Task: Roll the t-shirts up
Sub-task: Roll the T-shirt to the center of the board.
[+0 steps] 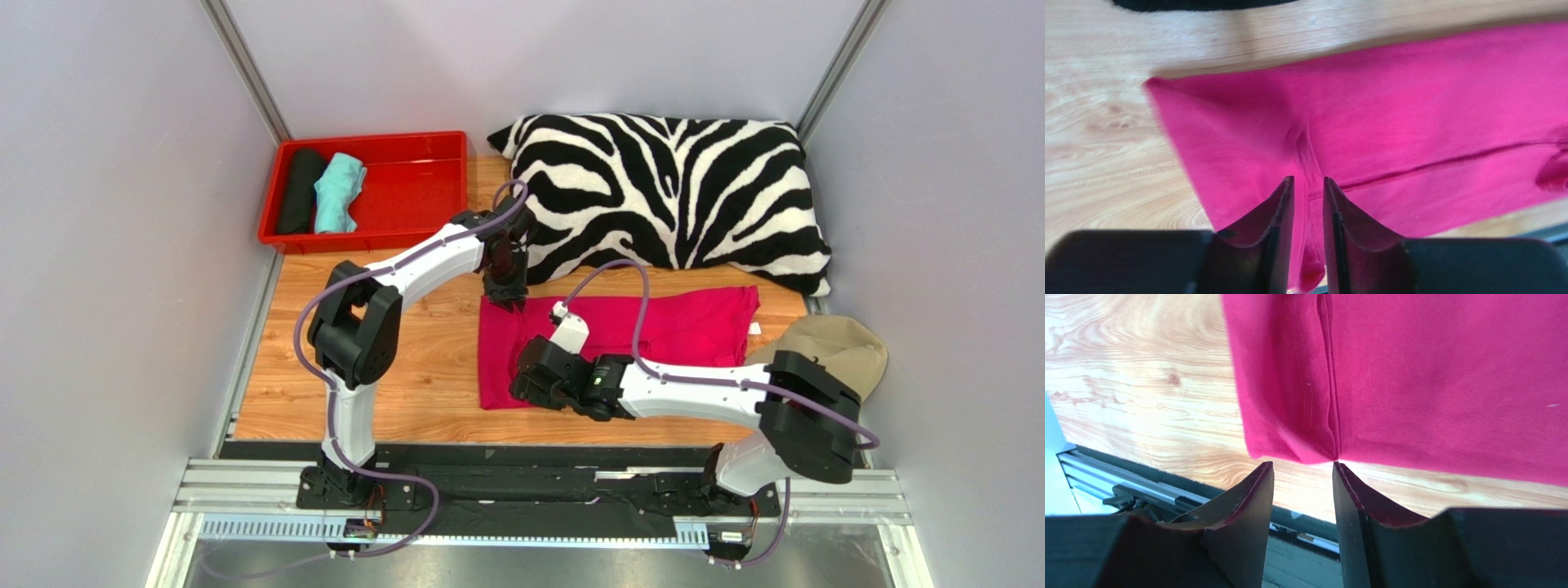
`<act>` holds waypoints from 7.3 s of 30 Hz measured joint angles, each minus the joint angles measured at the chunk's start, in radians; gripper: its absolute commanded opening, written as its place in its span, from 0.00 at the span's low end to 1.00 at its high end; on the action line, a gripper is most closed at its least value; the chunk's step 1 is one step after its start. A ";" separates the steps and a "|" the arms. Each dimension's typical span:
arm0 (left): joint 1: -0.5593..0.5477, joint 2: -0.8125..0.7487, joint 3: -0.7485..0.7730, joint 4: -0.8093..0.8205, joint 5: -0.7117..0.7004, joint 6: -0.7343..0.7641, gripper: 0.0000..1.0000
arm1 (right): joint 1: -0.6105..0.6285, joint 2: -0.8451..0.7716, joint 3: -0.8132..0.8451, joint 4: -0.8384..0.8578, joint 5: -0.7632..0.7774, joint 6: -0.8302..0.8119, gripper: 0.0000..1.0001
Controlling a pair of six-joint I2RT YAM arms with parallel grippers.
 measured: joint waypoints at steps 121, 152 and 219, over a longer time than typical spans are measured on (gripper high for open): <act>0.277 -0.035 -0.277 0.191 0.255 0.105 0.44 | 0.108 0.587 0.716 -0.481 0.035 -0.314 0.32; 0.268 -0.019 -0.253 0.219 0.264 0.109 0.50 | 0.136 0.696 0.880 -0.678 0.136 -0.319 0.33; 0.288 -0.083 -0.358 0.339 0.180 0.033 0.13 | 0.031 0.394 0.477 -0.256 -0.132 -0.249 0.00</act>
